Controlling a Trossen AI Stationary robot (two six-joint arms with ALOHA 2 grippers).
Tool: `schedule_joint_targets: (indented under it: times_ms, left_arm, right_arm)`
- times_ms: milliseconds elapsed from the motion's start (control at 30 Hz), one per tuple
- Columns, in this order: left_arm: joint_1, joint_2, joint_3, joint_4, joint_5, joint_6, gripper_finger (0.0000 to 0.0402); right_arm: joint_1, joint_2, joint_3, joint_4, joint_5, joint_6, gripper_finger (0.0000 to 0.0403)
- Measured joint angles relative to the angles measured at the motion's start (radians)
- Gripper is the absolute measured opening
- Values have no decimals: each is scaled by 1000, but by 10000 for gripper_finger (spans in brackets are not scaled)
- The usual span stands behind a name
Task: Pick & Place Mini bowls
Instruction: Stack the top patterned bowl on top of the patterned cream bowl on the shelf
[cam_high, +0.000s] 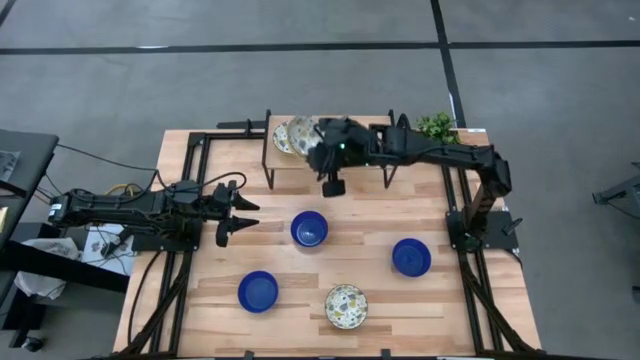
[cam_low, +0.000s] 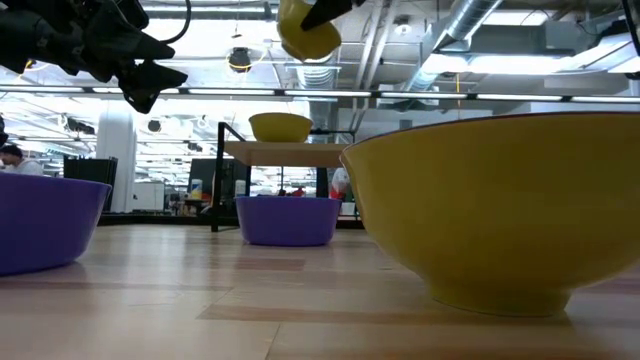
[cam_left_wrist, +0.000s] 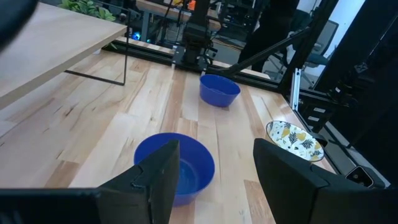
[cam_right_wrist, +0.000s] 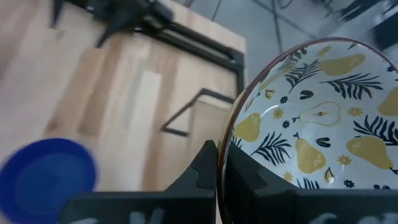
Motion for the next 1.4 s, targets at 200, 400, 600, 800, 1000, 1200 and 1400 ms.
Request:
schedule_joint_targets:
  times_ms: [200,400,600,800,1000,1200,1400]
  left_arm:
    - [0,0,0,1,0,0,204]
    - [0,6,0,5,0,0,204]
    - [0,26,-1,5,0,-12,204]
    - [1,45,-1,6,0,-18,204]
    - [2,55,-1,8,0,-18,204]
    - [2,59,-1,11,0,-21,204]
    - [2,60,-1,12,0,-22,204]
  right_arm:
    - [-88,43,18,73,-100,-61,0]
    - [-139,192,183,-4,-124,-131,0]
    - [-177,326,382,-169,-141,-157,0]
    - [-185,385,445,-223,-158,-166,0]
    - [-173,422,443,-262,-171,-185,0]
    - [-176,439,444,-263,-167,-198,0]
    - [-176,444,443,-287,-151,-218,0]
